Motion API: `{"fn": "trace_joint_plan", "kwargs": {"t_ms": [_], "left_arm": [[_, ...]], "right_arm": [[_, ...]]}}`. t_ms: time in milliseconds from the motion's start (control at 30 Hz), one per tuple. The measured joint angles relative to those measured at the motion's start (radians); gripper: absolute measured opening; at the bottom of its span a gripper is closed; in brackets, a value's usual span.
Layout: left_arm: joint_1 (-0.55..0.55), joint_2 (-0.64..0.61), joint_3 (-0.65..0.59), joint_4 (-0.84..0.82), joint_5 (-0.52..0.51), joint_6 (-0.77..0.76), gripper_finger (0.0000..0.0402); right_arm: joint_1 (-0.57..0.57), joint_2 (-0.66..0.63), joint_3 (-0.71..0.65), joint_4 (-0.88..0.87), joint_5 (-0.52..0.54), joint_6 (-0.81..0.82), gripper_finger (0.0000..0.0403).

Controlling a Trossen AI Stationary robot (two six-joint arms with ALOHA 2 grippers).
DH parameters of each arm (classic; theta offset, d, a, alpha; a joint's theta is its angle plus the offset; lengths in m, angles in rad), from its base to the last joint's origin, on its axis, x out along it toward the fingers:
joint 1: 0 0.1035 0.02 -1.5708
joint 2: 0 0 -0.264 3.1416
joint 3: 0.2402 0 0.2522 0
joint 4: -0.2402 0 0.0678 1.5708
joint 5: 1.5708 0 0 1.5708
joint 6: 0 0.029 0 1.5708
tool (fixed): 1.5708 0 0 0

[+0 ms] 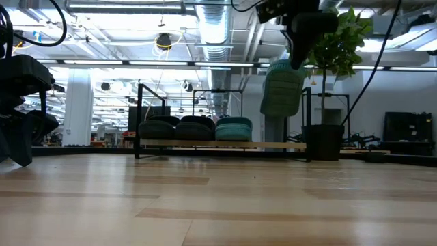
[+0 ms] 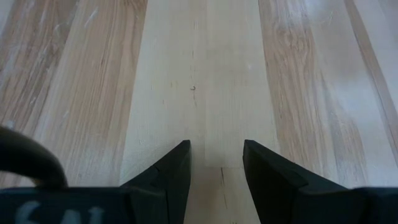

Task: Pick and place slides into the shelf
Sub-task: Put green slide on the shelf

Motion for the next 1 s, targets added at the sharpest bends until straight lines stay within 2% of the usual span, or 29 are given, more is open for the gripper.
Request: {"fn": "trace_joint_plan", "kwargs": {"t_ms": [500, 700, 1000], "left_arm": [[0.0, 0.0, 0.0, 0.0, 0.0, 0.0, 0.0135], [0.0, 0.0, 0.0, 0.0, 0.0, 0.0, 0.0135], [0.0, 0.0, 0.0, 0.0, 0.0, 0.0, 0.0135]], "right_arm": [[-0.111, 0.0, -0.009, 0.104, 0.022, -0.137, 0.0], [-0.142, 0.0, -0.11, 0.149, 0.02, -0.172, 0.0], [-0.142, 0.001, -0.267, 0.31, 0.005, -0.212, 0.0]]}}
